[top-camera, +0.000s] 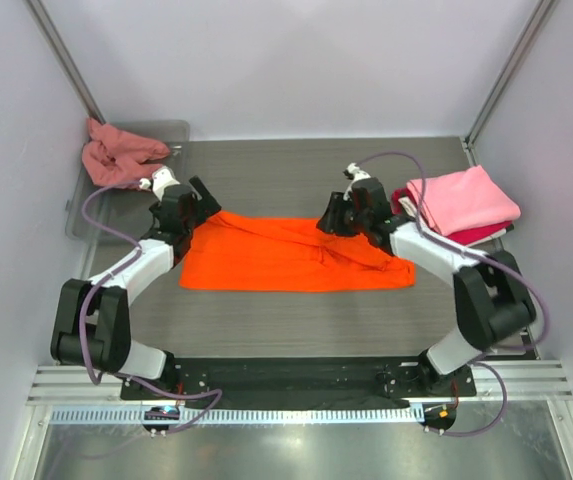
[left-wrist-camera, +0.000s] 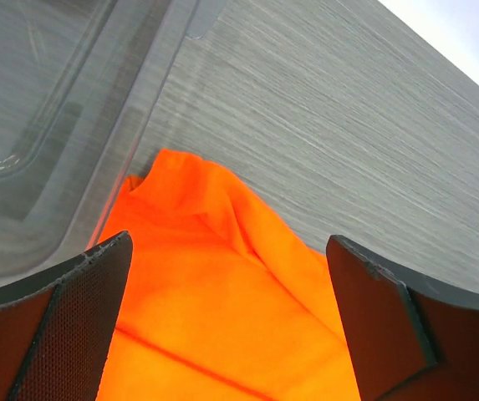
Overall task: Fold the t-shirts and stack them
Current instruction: Fold the tshirt
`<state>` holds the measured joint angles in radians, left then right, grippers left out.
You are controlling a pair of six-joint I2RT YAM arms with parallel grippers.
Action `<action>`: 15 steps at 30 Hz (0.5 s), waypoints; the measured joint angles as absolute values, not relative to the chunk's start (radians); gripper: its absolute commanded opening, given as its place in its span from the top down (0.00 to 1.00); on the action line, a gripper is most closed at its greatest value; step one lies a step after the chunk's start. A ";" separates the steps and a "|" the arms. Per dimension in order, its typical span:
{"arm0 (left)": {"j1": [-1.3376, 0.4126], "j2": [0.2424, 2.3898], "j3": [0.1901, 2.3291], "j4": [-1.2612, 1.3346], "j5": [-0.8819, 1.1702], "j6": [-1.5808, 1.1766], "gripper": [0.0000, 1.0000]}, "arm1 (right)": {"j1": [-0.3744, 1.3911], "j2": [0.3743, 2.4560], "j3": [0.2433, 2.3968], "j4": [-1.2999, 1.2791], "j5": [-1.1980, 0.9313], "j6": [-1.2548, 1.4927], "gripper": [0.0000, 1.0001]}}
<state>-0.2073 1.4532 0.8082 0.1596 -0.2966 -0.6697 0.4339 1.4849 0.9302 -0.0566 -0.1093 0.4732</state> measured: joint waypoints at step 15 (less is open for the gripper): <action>-0.203 1.410 0.826 0.019 -0.234 -0.725 0.00 | 0.484 2.027 1.288 0.010 -0.341 0.507 0.66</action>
<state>-0.2028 1.4101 0.8261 0.0189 -0.2340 -0.7250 0.4839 2.0270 1.2884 0.0097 -0.3412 0.5072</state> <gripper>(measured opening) 0.994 0.323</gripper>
